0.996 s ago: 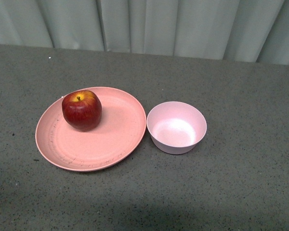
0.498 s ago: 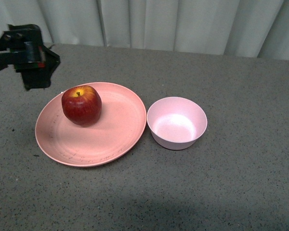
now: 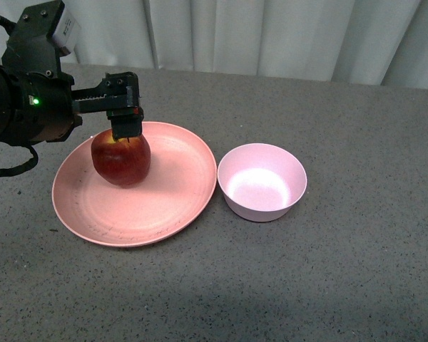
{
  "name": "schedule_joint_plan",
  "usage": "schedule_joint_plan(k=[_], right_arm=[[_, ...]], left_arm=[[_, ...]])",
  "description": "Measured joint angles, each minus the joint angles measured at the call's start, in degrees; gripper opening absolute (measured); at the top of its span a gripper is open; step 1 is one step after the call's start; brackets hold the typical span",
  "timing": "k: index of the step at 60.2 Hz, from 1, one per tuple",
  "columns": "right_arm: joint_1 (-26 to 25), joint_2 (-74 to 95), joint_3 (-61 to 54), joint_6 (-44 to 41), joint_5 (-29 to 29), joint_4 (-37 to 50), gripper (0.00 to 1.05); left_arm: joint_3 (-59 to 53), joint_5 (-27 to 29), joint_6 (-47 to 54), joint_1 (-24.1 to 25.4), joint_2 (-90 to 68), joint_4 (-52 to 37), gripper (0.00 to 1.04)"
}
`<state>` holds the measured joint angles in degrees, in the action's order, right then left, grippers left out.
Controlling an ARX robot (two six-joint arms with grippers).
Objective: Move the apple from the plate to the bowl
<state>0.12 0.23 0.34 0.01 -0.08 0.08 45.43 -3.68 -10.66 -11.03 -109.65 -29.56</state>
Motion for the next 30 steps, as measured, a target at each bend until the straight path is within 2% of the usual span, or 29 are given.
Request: schedule_joint_plan(k=[30], right_arm=[[0.0,0.0,0.0,0.0,0.02,0.0,0.95]], left_arm=[[2.21,-2.54,-0.5,0.44,-5.49,1.68,0.98]])
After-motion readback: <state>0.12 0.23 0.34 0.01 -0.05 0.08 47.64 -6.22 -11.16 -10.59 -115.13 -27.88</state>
